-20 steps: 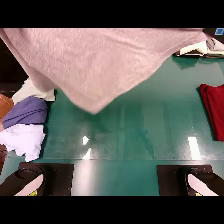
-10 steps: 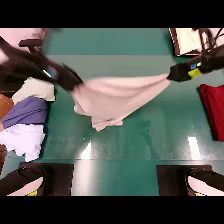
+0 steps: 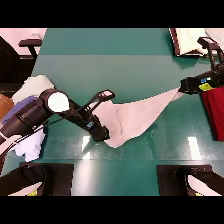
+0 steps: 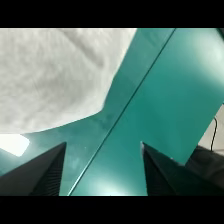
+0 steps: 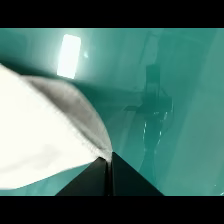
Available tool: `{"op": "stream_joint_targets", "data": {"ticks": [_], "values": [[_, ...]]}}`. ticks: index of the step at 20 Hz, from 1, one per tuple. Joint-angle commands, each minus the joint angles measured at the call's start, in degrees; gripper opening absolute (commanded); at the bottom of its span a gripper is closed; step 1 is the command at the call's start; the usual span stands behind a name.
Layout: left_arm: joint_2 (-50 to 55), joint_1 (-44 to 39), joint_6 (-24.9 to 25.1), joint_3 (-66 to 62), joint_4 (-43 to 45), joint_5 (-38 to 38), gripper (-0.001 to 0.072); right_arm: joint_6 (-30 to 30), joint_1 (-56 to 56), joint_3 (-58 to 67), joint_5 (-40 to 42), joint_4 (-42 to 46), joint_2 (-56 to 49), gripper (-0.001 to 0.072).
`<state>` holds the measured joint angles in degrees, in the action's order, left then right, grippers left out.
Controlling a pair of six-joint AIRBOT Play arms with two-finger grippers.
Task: Fold the shirts.
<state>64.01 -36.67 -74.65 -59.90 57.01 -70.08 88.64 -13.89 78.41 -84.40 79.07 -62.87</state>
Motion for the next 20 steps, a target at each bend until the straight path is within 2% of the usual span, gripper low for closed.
{"op": "stream_joint_targets", "data": {"ticks": [1,5,8,11,16,20], "values": [[0.0,6.6,-0.4,-3.0,2.6,4.5,0.055,0.0,1.0,-1.0,0.3,0.0,1.3,0.0016],[1.2,25.3,-1.6,-4.1,2.8,7.4,0.055,0.0,1.0,-1.1,0.5,0.0,1.2,0.0015],[5.8,33.4,-1.5,-3.2,2.3,4.9,0.055,0.0,1.0,-1.1,1.5,0.0,1.2,0.0016],[12.0,34.1,-0.7,-1.1,0.1,4.5,0.055,0.0,1.0,-1.0,1.7,0.0,0.8,0.0016],[20.8,33.7,6.4,0.4,-13.7,4.8,0.0549,0.0,1.0,-1.0,0.9,-0.6,-1.0,0.0015],[22.6,28.4,7.6,0.4,-13.3,9.0,0.0549,0.0,0.9,-1.0,0.8,-4.6,-3.7,0.0016]]}}
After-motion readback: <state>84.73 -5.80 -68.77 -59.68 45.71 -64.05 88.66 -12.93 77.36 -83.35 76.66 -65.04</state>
